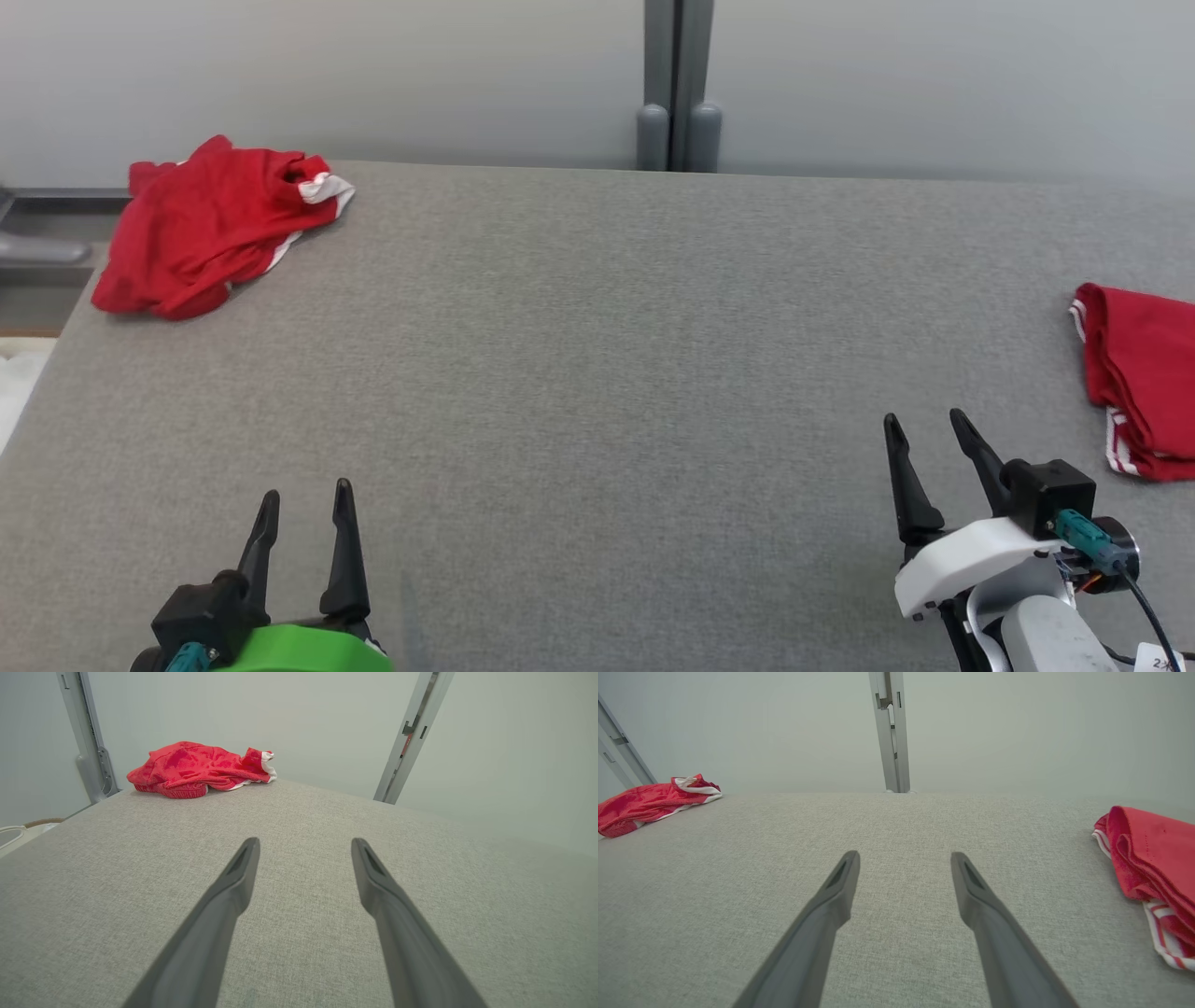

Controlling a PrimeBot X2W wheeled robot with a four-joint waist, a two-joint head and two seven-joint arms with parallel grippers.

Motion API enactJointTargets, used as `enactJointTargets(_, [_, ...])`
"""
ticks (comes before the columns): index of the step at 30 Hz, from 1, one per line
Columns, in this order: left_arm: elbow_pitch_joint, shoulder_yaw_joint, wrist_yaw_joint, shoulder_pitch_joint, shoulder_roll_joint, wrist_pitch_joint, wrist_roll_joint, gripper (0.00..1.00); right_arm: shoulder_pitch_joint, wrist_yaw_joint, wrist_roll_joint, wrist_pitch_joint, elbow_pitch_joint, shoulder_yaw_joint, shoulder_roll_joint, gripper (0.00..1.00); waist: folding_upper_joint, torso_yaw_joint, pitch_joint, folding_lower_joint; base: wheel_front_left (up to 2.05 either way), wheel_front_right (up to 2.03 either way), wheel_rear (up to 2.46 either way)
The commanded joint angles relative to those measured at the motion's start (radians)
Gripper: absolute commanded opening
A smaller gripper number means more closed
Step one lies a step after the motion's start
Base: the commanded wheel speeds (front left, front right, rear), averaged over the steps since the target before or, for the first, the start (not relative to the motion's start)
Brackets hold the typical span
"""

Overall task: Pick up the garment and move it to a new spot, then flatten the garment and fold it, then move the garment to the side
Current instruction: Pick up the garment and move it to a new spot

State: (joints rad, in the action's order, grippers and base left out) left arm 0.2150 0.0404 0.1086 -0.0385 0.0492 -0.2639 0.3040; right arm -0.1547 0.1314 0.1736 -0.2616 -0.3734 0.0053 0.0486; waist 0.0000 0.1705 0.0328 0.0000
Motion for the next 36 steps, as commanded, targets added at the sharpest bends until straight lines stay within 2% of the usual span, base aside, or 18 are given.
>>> enactJointTargets(1, [-0.005, -0.002, 0.003, 0.01, 0.003, 0.0, -0.006, 1.0, 0.01, -0.002, 0.003, -0.005, 0.003, 0.001, 0.004, 1.0, 0.0, 0.123, 0.0, 0.0, 0.0, 0.0, 0.0])
enactJointTargets(8, [-0.008, -0.005, 0.005, 0.001, 0.003, 0.0, -0.009, 1.0, 0.011, -0.002, 0.01, -0.005, -0.009, 0.023, 0.004, 1.0, 0.0, 0.251, -0.008, 0.0, 0.0, 0.0, 0.0])
enactJointTargets(12, [-0.006, -0.005, 0.009, -0.004, 0.003, 0.0, -0.014, 1.0, 0.009, -0.002, 0.014, -0.005, -0.015, 0.027, 0.004, 1.0, 0.0, 0.292, -0.012, 0.0, 0.0, 0.0, 0.0])
enactJointTargets(18, [-0.012, -0.024, 0.012, -0.01, 0.002, 0.0, -0.023, 1.0, -0.001, -0.002, 0.022, -0.005, -0.022, 0.034, 0.004, 1.0, 0.0, 0.31, -0.017, 0.0, 0.0, 0.0, 0.0])
enactJointTargets(23, [-0.023, -0.055, 0.014, 0.0, 0.019, 0.0, -0.042, 1.0, -0.011, -0.002, 0.025, -0.005, -0.016, 0.045, 0.005, 1.0, 0.0, 0.291, -0.01, 0.0, 0.0, 0.0, 0.0])
enactJointTargets(28, [-0.065, -0.115, 0.015, 0.079, 0.082, 0.0, -0.047, 1.0, -0.032, -0.002, -0.005, -0.005, 0.011, 0.043, 0.005, 1.0, 0.0, 0.254, 0.027, 0.0, 0.0, 0.0, 0.0])
enactJointTargets(36, [-0.116, -0.146, 0.021, 0.351, 0.259, 0.043, -0.015, 1.0, -0.114, -0.002, -0.098, -0.005, 0.053, 0.003, 0.005, 1.0, 0.0, 0.163, 0.141, 0.0, 0.0, 0.0, 0.0])
